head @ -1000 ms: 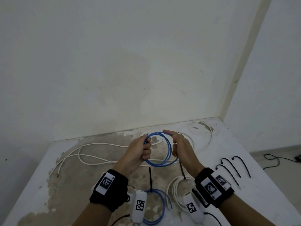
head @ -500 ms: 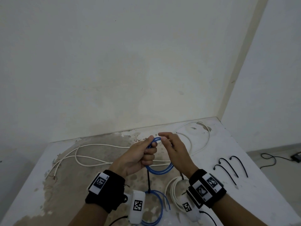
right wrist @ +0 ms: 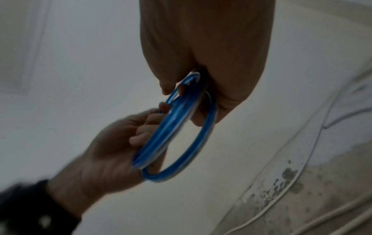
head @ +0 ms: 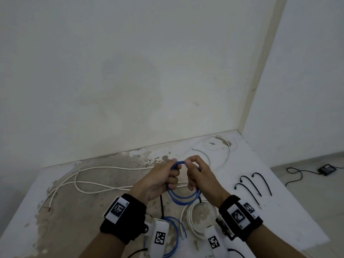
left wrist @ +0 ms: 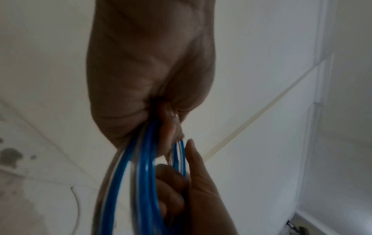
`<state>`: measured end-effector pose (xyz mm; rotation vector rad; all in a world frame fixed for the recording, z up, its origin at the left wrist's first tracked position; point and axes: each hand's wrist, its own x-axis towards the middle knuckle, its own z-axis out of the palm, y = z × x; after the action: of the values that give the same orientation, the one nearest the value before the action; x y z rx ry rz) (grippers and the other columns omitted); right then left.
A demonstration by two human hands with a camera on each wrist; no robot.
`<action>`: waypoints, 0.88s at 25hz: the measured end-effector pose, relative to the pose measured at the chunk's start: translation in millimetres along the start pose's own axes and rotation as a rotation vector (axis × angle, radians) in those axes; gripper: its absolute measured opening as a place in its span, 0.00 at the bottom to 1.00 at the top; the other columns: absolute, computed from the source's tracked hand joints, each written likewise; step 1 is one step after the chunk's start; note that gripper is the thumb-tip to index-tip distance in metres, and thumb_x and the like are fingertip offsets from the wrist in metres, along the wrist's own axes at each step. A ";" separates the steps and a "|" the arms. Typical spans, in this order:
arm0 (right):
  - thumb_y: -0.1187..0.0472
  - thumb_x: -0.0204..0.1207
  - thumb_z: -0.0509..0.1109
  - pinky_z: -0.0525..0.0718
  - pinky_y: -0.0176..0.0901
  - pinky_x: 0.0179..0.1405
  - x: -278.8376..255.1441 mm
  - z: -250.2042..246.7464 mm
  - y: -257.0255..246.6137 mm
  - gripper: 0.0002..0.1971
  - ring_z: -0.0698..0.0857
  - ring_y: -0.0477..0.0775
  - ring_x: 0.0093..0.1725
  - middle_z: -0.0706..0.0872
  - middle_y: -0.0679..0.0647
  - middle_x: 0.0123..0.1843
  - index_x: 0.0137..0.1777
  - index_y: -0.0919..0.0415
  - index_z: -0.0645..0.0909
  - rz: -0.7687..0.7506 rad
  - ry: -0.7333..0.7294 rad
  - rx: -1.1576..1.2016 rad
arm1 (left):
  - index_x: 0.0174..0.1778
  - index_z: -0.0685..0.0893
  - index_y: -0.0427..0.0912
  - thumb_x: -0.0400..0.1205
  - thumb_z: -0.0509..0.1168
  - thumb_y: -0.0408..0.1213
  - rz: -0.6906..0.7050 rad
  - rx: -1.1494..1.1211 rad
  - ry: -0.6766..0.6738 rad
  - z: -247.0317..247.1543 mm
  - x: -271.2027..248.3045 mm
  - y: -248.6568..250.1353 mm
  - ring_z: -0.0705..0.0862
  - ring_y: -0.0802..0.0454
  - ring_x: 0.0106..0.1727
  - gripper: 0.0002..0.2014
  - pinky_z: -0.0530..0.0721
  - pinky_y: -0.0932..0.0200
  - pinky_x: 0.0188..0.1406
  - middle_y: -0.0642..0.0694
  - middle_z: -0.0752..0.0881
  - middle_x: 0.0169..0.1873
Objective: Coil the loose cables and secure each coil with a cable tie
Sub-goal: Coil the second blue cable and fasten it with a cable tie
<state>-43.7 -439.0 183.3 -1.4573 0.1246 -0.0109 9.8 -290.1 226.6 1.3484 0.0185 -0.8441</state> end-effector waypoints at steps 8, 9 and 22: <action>0.53 0.90 0.57 0.66 0.35 0.19 9.1 -4.2 -9.2 0.17 0.57 0.44 0.20 0.57 0.47 0.25 0.38 0.56 0.69 0.231 0.062 0.580 | 0.49 0.78 0.36 0.87 0.52 0.38 0.169 -0.104 0.239 9.6 14.5 -9.0 0.70 0.53 0.18 0.12 0.81 0.55 0.27 0.48 0.71 0.21; 0.53 0.90 0.57 0.62 0.35 0.18 9.0 -4.5 -11.2 0.18 0.55 0.45 0.21 0.56 0.47 0.26 0.37 0.55 0.67 0.213 0.053 0.454 | 0.49 0.78 0.35 0.86 0.54 0.39 0.166 -0.048 0.279 10.5 13.2 -9.9 0.73 0.52 0.19 0.12 0.82 0.54 0.28 0.47 0.75 0.23; 0.60 0.83 0.61 0.63 0.39 0.21 18.7 -23.1 -39.3 0.15 0.60 0.50 0.24 0.64 0.49 0.25 0.33 0.57 0.75 0.122 -0.162 -0.396 | 0.58 0.80 0.53 0.89 0.45 0.50 0.423 0.892 0.079 1.4 19.9 6.9 0.87 0.58 0.38 0.18 0.84 0.53 0.48 0.54 0.87 0.47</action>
<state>-24.6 -467.9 218.3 -1.8359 0.0855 0.2431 27.1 -301.8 223.3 2.1130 -0.6256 -0.4285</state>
